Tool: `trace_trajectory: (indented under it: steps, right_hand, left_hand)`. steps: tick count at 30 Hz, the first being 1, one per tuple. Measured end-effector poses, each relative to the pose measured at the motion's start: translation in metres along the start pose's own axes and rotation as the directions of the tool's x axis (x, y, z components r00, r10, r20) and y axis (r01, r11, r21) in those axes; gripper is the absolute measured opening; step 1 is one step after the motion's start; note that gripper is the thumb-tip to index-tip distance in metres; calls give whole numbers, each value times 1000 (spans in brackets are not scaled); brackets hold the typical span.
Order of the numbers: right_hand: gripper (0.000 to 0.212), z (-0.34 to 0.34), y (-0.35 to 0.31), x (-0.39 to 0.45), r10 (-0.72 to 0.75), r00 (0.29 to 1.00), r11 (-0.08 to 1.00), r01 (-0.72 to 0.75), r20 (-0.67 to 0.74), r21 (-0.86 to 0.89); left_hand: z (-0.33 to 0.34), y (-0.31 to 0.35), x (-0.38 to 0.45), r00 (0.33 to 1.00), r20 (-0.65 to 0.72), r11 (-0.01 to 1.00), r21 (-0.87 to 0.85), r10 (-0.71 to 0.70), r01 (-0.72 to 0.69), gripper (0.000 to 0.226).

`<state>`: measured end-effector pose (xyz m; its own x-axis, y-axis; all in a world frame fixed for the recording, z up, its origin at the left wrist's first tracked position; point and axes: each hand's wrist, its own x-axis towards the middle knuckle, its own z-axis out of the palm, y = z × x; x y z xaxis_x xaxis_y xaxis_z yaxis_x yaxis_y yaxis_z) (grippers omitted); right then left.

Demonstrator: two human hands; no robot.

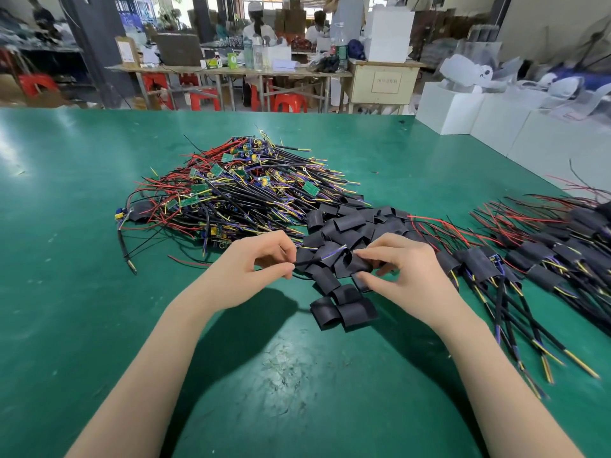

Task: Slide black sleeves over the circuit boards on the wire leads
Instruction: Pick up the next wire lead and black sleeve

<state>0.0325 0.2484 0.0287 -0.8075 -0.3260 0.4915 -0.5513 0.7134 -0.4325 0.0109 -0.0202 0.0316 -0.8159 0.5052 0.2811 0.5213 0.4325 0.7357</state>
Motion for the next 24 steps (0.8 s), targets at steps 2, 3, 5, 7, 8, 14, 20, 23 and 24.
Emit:
trace_trajectory:
  steps: [2, 3, 5, 7, 8, 14, 20, 23, 24]
  right_hand:
    - [25, 1, -1, 0, -4, 1000, 1000, 4, 0, -1]
    - [25, 1, -2, 0, -4, 1000, 1000, 4, -1, -1]
    - [27, 2, -2, 0, -6, 1000, 1000, 6, -8, 1]
    - [28, 2, -2, 0, -14, 1000, 1000, 14, -15, 6]
    - [29, 2, -2, 0, -23, 1000, 1000, 23, -17, 9]
    - [29, 4, -1, 1, -37, 999, 999, 38, -32, 34]
    - [29, 3, -3, -1, -29, 999, 1000, 29, -13, -11]
    - [27, 5, -8, 0, -78, 997, 971, 78, 7, -226]
    - [26, 6, -10, 1, -100, 995, 949, 99, 13, -299]
  left_hand:
    - [3, 1, 0, 1000, 20, 1000, -7, 10, -10, 12]
    - [4, 1, 0, 1000, 28, 1000, -4, 9, -9, 12]
    - [5, 0, 1, 999, 39, 1000, 9, 2, -2, 12]
    - [5, 0, 1, 999, 49, 1000, 30, -5, 4, 13]
    - [5, -1, 1, 999, 53, 999, 38, -8, 6, 13]
    - [4, -3, 0, 998, 56, 998, 63, -35, 32, 12]
    - [9, 0, 0, 998, 47, 995, 93, -38, 33, 12]
    - [14, 1, 2, 999, 37, 992, 126, -20, 15, 13]
    - [17, 1, 2, 1000, 28, 990, 138, -12, 8, 13]
